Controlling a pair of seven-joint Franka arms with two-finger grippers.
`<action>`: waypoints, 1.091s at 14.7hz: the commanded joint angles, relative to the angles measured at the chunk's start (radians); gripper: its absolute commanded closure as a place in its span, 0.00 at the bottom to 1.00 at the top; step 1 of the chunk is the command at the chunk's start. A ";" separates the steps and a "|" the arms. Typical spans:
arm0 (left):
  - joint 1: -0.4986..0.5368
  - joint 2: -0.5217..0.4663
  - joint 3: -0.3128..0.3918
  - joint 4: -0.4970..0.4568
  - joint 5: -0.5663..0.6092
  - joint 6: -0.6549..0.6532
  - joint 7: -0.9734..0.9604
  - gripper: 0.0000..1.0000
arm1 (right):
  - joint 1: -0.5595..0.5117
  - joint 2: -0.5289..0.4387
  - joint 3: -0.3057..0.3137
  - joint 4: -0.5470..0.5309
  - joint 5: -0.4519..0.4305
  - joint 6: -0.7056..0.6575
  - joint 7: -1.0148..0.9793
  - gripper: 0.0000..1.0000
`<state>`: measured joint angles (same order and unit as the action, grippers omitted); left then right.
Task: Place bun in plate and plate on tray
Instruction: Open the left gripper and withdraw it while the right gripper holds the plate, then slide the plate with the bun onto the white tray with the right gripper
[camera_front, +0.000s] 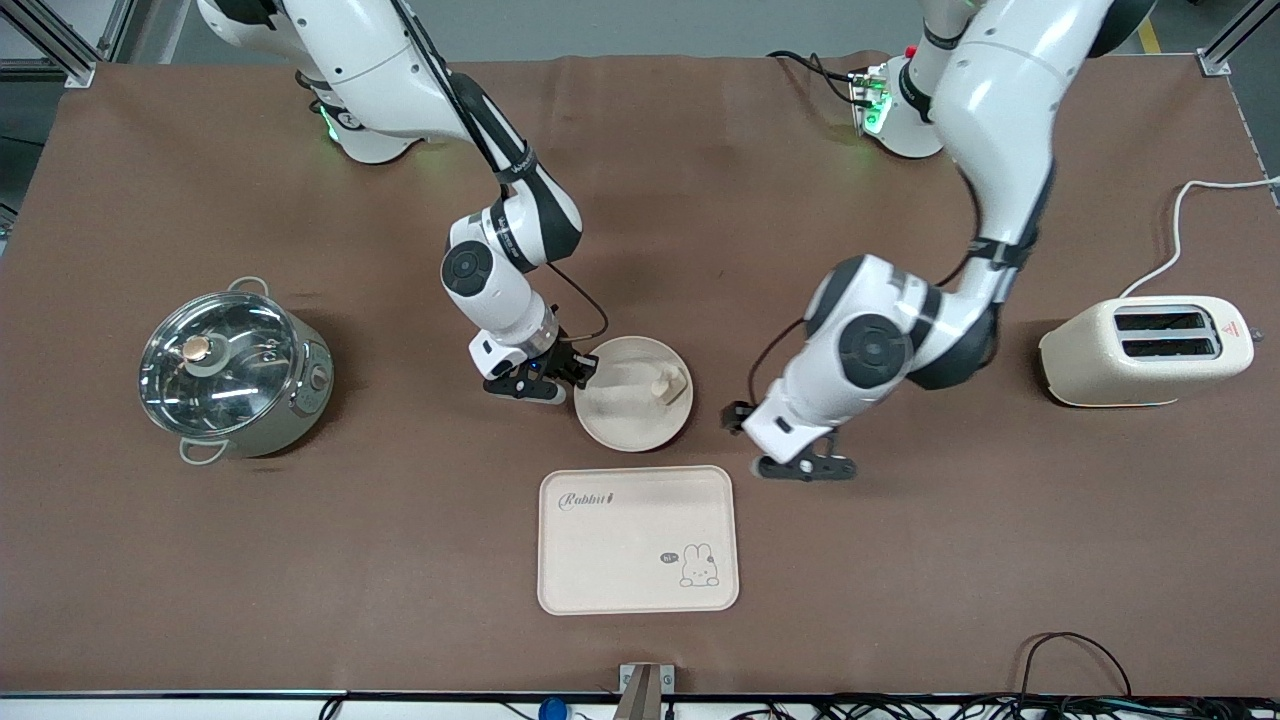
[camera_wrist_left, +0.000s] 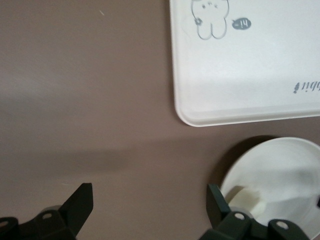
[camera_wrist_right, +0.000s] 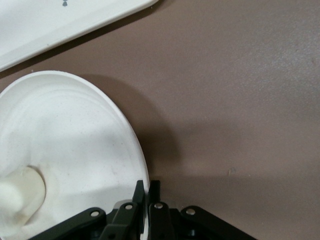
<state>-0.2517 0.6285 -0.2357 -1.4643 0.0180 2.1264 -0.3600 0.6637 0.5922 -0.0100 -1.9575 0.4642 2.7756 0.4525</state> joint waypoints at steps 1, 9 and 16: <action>0.073 -0.094 -0.004 -0.024 0.023 -0.101 0.132 0.00 | -0.012 -0.092 -0.004 -0.067 0.017 -0.025 -0.005 1.00; 0.267 -0.324 -0.004 -0.021 0.022 -0.288 0.250 0.00 | -0.056 -0.074 -0.007 0.121 0.043 -0.083 0.003 1.00; 0.302 -0.530 0.004 -0.025 0.022 -0.465 0.259 0.00 | -0.174 0.185 -0.007 0.506 0.053 -0.180 -0.002 1.00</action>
<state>0.0528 0.1556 -0.2310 -1.4590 0.0212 1.6894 -0.1039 0.5059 0.6764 -0.0271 -1.5924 0.4929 2.6264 0.4563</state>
